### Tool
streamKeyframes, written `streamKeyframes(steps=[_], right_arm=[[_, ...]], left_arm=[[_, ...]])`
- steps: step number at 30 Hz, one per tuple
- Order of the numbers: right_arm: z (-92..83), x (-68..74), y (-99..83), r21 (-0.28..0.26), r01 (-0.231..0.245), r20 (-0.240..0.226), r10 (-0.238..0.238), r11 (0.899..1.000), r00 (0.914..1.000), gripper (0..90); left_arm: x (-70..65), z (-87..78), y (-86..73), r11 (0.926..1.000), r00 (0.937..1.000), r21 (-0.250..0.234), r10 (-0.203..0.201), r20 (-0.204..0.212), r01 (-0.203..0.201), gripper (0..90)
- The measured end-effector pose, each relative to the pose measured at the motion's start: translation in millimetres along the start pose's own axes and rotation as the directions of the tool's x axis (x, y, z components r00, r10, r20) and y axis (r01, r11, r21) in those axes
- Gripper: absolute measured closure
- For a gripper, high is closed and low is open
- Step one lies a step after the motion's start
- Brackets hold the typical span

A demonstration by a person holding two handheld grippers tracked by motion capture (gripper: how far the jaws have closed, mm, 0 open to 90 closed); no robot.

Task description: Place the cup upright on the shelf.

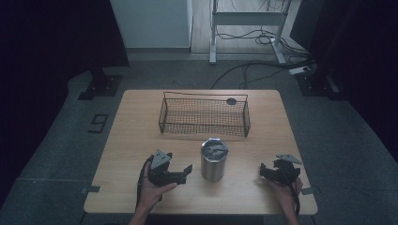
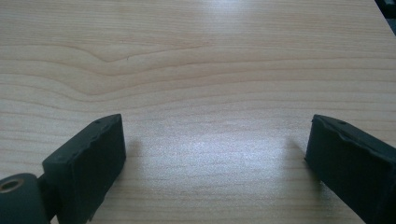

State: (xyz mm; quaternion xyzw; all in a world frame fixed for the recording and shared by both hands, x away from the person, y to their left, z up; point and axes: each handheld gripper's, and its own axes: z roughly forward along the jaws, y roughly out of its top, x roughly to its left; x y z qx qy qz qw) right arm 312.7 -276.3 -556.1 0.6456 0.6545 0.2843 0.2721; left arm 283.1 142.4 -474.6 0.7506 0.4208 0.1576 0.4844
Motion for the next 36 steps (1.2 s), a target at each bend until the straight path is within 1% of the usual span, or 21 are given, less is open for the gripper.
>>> streamKeyframes(steps=[3,4,10,11,13,17,19,22,24,26,29,32,36], right_arm=[[0.0,0.0,0.0,0.0,0.0,0.0,0.0,1.0,1.0,4.7],[0.0,0.0,0.0,0.0,0.0,0.0,0.0,1.0,1.0,4.7],[0.0,0.0,0.0,0.0,0.0,0.0,0.0,1.0,1.0,4.7],[0.0,0.0,0.0,0.0,-0.001,0.0,0.001,1.0,1.0,4.7],[0.0,0.0,0.0,0.0,0.0,0.0,0.0,1.0,1.0,4.8],[0.0,0.0,0.0,0.0,0.0,0.0,0.0,1.0,1.0,4.8],[0.0,0.0,0.0,-0.001,0.0,0.0,0.0,1.0,1.0,4.7],[0.0,0.0,0.0,0.0,0.0,0.0,0.0,1.0,1.0,4.7],[0.0,0.0,0.0,0.0,0.0,0.0,0.0,1.0,1.0,4.7],[0.0,0.0,0.0,0.0,0.0,0.0,0.0,1.0,1.0,4.7],[0.0,0.0,0.0,0.0,0.0,0.0,0.0,1.0,1.0,4.8],[0.0,0.0,0.0,0.0,0.0,0.0,0.0,1.0,1.0,4.7],[0.0,0.0,0.0,0.0,0.0,0.0,0.0,1.0,1.0,4.7]], left_arm=[[-4.1,-0.2,3.9,0.9998,0.9998,-0.017,0.004,0.017,-0.004,4.4],[-4.1,-0.2,3.9,0.9998,0.9998,-0.017,0.004,0.017,-0.004,4.2],[-15.3,4.4,8.0,0.9995,0.9984,-0.013,0.029,0.049,-0.028,3.7],[-18.8,6.3,9.3,0.9994,0.9982,-0.01,0.035,0.05,-0.035,2.5],[-20.5,6.7,10.2,0.9993,0.998,-0.01,0.036,0.052,-0.035,1.2],[-27.6,7.7,13.8,0.9988,0.9962,-0.019,0.047,0.073,-0.046,0.9],[-33.2,10.9,14.8,0.9982,0.9945,-0.01,0.059,0.086,-0.059,0.7],[-36.2,14.1,14.5,0.9978,0.9937,-0.001,0.066,0.09,-0.066,0.5],[-39.1,19.2,13.7,0.9974,0.9945,0.014,0.069,0.079,-0.071,0.0],[-39.6,20.7,13.4,0.9975,0.9947,0.017,0.068,0.078,-0.069,0.0],[-41.3,24.4,13.1,0.9975,0.9939,0.02,0.065,0.089,-0.067,0.0],[-45.6,29.1,12.9,0.9964,0.9927,0.031,0.075,0.095,-0.078,0.0],[-47.9,32.9,13.2,0.9961,0.9924,0.038,0.076,0.096,-0.08,0.0]])
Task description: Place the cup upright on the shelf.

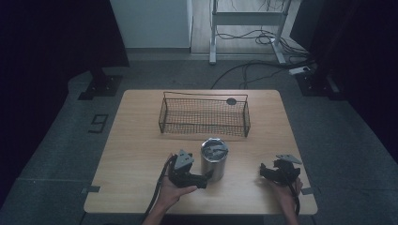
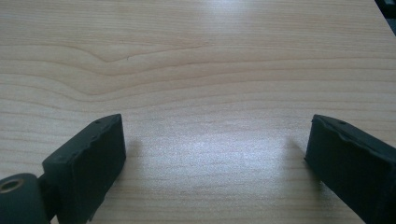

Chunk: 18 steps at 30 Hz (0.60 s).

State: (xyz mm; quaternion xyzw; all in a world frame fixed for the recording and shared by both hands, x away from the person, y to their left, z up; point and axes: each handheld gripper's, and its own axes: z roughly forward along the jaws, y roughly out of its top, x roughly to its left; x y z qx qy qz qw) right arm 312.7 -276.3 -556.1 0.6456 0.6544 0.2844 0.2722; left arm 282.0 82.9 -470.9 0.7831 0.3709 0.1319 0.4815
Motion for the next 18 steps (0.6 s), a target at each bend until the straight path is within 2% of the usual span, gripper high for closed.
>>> streamKeyframes(steps=[13,18], right_arm=[[0.0,0.0,0.0,0.0,0.0,0.0,0.0,1.0,1.0,4.9],[-0.1,0.1,0.0,0.0,0.0,0.0,0.0,1.0,1.0,4.9]], left_arm=[[-7.5,20.5,7.1,0.9993,0.9997,0.031,0.022,-0.004,-0.022,0.1],[-8.6,28.8,9.7,0.9987,0.9995,0.045,0.024,-0.019,-0.023,1.1]])
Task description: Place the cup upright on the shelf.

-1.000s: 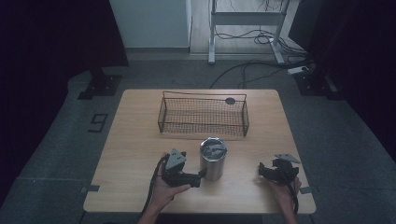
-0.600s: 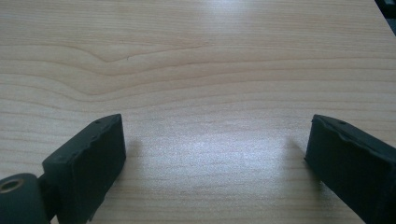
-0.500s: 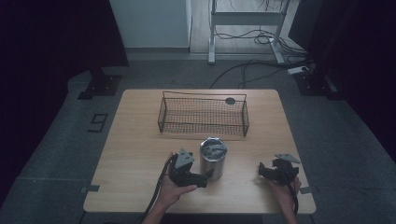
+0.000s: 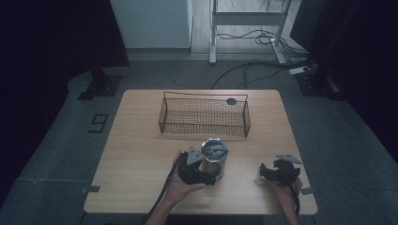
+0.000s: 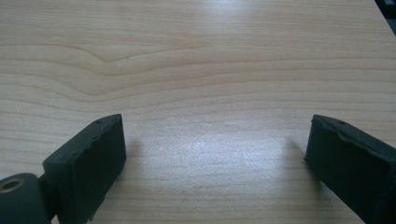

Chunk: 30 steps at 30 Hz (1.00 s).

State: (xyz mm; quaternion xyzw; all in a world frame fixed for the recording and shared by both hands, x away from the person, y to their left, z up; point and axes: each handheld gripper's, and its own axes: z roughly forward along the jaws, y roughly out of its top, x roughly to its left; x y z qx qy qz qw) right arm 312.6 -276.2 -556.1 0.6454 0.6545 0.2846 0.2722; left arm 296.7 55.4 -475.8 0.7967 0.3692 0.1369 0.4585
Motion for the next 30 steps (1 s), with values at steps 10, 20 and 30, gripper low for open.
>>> streamKeyframes(steps=[10,20,30], right_arm=[[0.0,0.0,0.0,0.0,0.0,-0.001,0.0,1.0,1.0,5.0],[0.0,0.0,0.0,0.0,0.001,-0.001,-0.001,1.0,1.0,5.0],[0.0,0.0,0.0,0.0,0.0,-0.001,0.0,1.0,1.0,5.0]], left_arm=[[-1.5,13.7,8.9,0.9999,0.9999,-0.004,0.012,-0.002,-0.012,0.2],[-3.0,25.0,15.3,0.9995,0.9995,-0.016,0.028,-0.014,-0.029,0.0],[-2.2,33.0,12.7,0.998,0.9984,-0.031,0.055,-0.016,-0.055,1.1]])
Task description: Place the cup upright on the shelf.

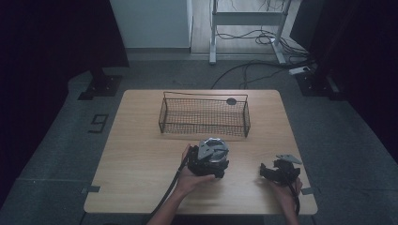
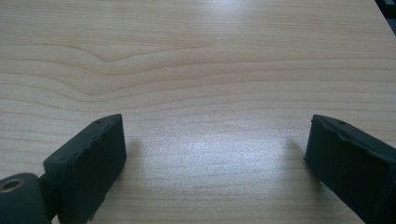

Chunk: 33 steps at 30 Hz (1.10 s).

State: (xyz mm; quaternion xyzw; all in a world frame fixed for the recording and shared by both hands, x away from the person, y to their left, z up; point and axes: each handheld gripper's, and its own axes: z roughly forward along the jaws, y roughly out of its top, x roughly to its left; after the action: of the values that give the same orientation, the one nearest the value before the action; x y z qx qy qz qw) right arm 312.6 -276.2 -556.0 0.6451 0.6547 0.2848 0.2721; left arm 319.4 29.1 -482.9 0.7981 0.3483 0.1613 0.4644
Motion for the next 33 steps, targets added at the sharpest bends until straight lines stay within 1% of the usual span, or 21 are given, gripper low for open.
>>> streamKeyframes(steps=[6,7,11,15,19,21,28,29,30,33], right_arm=[[0.0,0.0,0.0,0.0,0.0,0.0,0.0,1.0,1.0,5.0],[0.0,0.0,0.0,0.0,0.0,0.0,0.0,1.0,1.0,5.0],[0.0,0.0,0.0,0.0,0.0,0.0,0.0,1.0,1.0,5.0],[0.0,0.0,0.0,0.0,0.0,0.0,0.0,1.0,1.0,5.0],[0.0,0.0,0.1,0.0,-0.001,0.0,0.001,1.0,1.0,5.0],[0.0,0.0,0.1,0.0,0.0,0.0,0.0,1.0,1.0,5.0],[0.0,0.0,0.0,0.0,-0.001,0.0,0.001,1.0,1.0,5.0],[0.0,0.0,0.0,0.0,-0.001,0.0,0.001,1.0,1.0,5.0],[0.0,0.0,0.0,0.0,-0.001,0.0,0.001,1.0,1.0,5.0],[0.0,0.0,0.0,0.0,-0.001,0.0,0.001,1.0,1.0,5.1]], left_arm=[[-0.4,-0.9,0.0,0.9999,0.9999,-0.003,0.011,-0.003,-0.011,2.7],[-1.1,-1.0,0.0,0.9999,0.9999,-0.005,0.009,-0.012,-0.009,2.9],[-1.2,-1.4,0.5,1.0,0.9998,-0.006,0.005,-0.019,-0.005,3.1],[2.0,-3.4,0.7,0.9997,0.9999,-0.021,0.01,-0.01,-0.01,3.4],[5.9,-11.6,4.5,0.9982,1.0,-0.059,0.006,0.002,-0.006,3.5],[7.7,-16.4,7.1,0.9976,1.0,-0.07,0.0,0.009,0.001,3.6],[16.1,-32.4,11.2,0.9946,0.9999,-0.103,-0.011,0.003,0.011,3.7],[18.1,-36.5,11.4,0.9936,1.0,-0.112,-0.009,0.002,0.009,3.6],[18.1,-36.5,11.4,0.9936,1.0,-0.112,-0.009,0.002,0.009,3.7],[21.1,-43.6,12.1,0.9923,1.0,-0.124,-0.003,0.004,0.004,3.7]])
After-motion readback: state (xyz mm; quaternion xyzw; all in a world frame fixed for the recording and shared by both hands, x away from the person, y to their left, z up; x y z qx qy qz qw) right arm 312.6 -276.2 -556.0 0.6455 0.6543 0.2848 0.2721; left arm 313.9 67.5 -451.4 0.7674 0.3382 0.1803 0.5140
